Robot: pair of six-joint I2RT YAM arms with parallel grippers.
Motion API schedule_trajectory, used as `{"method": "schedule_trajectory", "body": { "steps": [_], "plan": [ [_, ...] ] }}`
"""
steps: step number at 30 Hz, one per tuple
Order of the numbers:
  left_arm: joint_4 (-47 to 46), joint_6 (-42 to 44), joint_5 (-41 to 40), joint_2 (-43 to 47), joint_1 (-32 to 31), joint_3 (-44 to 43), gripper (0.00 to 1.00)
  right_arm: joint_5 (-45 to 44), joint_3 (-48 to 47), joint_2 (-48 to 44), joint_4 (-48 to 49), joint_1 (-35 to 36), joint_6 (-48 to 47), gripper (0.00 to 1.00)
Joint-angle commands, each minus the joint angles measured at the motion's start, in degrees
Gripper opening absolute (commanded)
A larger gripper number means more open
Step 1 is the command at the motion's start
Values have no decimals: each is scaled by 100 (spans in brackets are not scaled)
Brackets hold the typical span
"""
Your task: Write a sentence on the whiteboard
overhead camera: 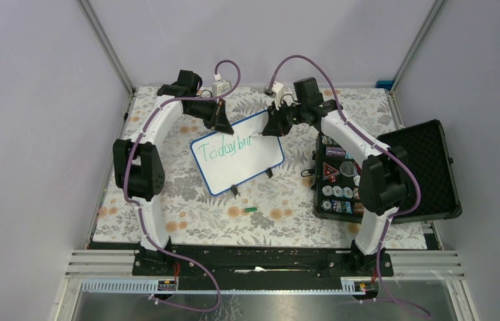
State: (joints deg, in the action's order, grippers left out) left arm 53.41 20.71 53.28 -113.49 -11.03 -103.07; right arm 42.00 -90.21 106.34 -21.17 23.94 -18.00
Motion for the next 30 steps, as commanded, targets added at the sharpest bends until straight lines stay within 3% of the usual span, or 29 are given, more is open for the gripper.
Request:
{"method": "schedule_trajectory", "body": {
  "steps": [1, 30],
  "plan": [
    [210, 355, -703, -183, -224, 120, 0, -173, -155, -16, 66, -60, -72, 0],
    [208, 372, -715, -193, -220, 116, 0, -43, 330, -139, 74, -83, -186, 0]
  ]
}}
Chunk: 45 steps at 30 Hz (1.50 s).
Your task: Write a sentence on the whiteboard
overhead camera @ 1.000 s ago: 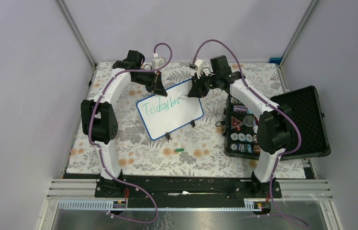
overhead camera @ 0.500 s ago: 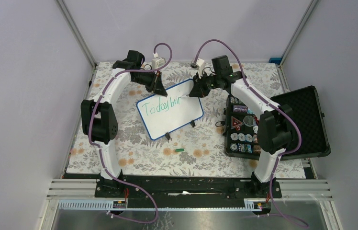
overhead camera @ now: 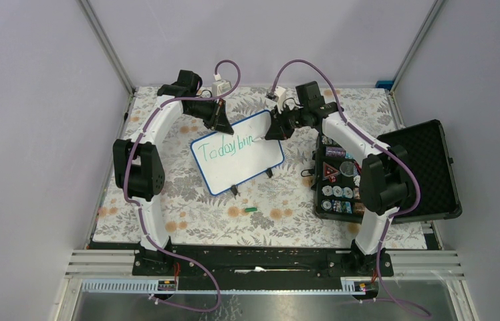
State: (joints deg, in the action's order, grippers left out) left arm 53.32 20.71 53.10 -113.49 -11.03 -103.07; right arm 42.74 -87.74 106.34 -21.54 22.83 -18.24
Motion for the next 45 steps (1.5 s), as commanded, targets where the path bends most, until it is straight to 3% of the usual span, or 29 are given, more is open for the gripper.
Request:
{"method": "schedule_trajectory", "body": {
  "steps": [1, 17, 45],
  "plan": [
    [216, 370, -682, -197, -224, 127, 0, -105, 94, -147, 101, 29, -167, 0],
    [220, 383, -719, -143, -224, 148, 0, 517, 80, -535, -22, -172, -95, 0],
    [220, 388, -680, -123, -220, 173, 0, -314, -241, -180, 277, -178, 233, 0]
  ]
}}
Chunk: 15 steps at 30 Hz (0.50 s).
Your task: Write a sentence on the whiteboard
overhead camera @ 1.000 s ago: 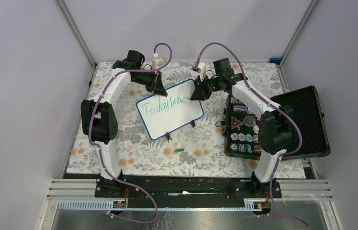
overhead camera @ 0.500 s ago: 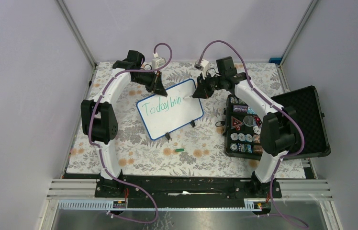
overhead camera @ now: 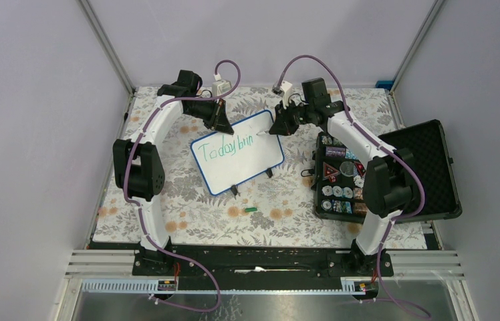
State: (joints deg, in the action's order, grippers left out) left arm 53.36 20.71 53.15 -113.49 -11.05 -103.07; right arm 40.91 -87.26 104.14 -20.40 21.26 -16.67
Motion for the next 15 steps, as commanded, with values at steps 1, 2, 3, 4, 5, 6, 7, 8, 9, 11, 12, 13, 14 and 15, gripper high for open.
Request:
{"method": "schedule_trajectory", "body": {
  "steps": [1, 2, 3, 4, 5, 6, 7, 8, 9, 11, 12, 13, 14, 15],
  "plan": [
    [216, 385, -688, -126, -222, 173, 0, -133, -298, 49, 168, -16, 82, 0],
    [210, 389, -688, -122, -220, 173, 0, -127, -304, 60, 182, -18, 102, 0],
    [211, 395, -688, -121, -222, 173, 0, -145, -319, 75, 193, -16, 112, 0],
    [211, 398, -685, -122, -222, 173, 0, -146, -330, 86, 192, -15, 114, 0],
    [216, 405, -680, -123, -222, 173, 0, -144, -341, 91, 191, -16, 123, 0],
    [213, 407, -678, -121, -220, 173, 0, -139, -356, 108, 194, -18, 130, 0],
    [214, 403, -689, -116, -222, 173, 0, -125, -375, 121, 192, -16, 143, 0],
    [212, 407, -691, -119, -216, 173, 0, -119, -391, 131, 191, -16, 152, 0],
    [211, 415, -691, -113, -214, 179, 0, -109, -407, 139, 194, -2, 161, 0],
    [217, 422, -695, -112, -213, 190, 0, -100, -423, 157, 186, 12, 155, 0],
    [210, 425, -697, -114, -213, 188, 0, -99, -431, 166, 180, 18, 155, 0],
    [210, 425, -694, -104, -213, 190, 0, -100, -432, 175, 179, 31, 147, 0],
    [210, 433, -700, -104, -213, 190, 0, -100, -433, 189, 182, 42, 146, 0],
    [211, 428, -698, -103, -213, 190, 0, -94, -429, 194, 185, 57, 146, 0]
  ]
}}
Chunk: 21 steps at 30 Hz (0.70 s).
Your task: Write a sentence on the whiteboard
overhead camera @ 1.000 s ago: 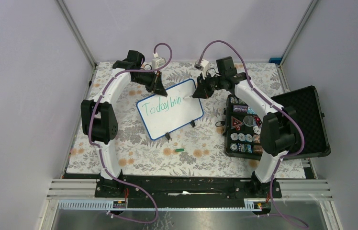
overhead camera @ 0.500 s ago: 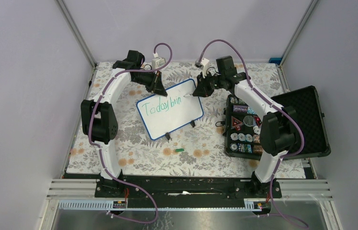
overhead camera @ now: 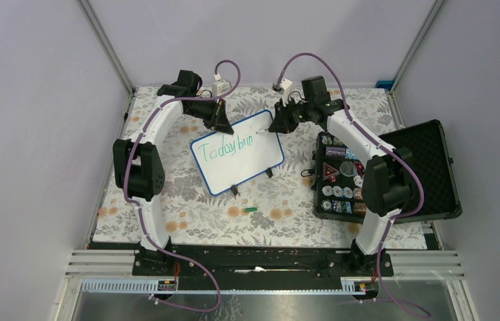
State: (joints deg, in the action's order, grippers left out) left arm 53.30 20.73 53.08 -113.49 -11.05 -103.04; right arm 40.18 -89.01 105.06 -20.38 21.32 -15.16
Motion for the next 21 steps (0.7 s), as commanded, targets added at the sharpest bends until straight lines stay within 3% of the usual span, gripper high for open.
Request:
{"method": "schedule_trajectory", "body": {
  "steps": [1, 21],
  "plan": [
    [217, 429, -693, -103, -213, 188, 0, -17, -250, 107, 178, 62, -9, 0],
    [223, 441, -710, -108, -196, 206, 0, -78, 55, 112, 160, 192, -144, 0]
  ]
}}
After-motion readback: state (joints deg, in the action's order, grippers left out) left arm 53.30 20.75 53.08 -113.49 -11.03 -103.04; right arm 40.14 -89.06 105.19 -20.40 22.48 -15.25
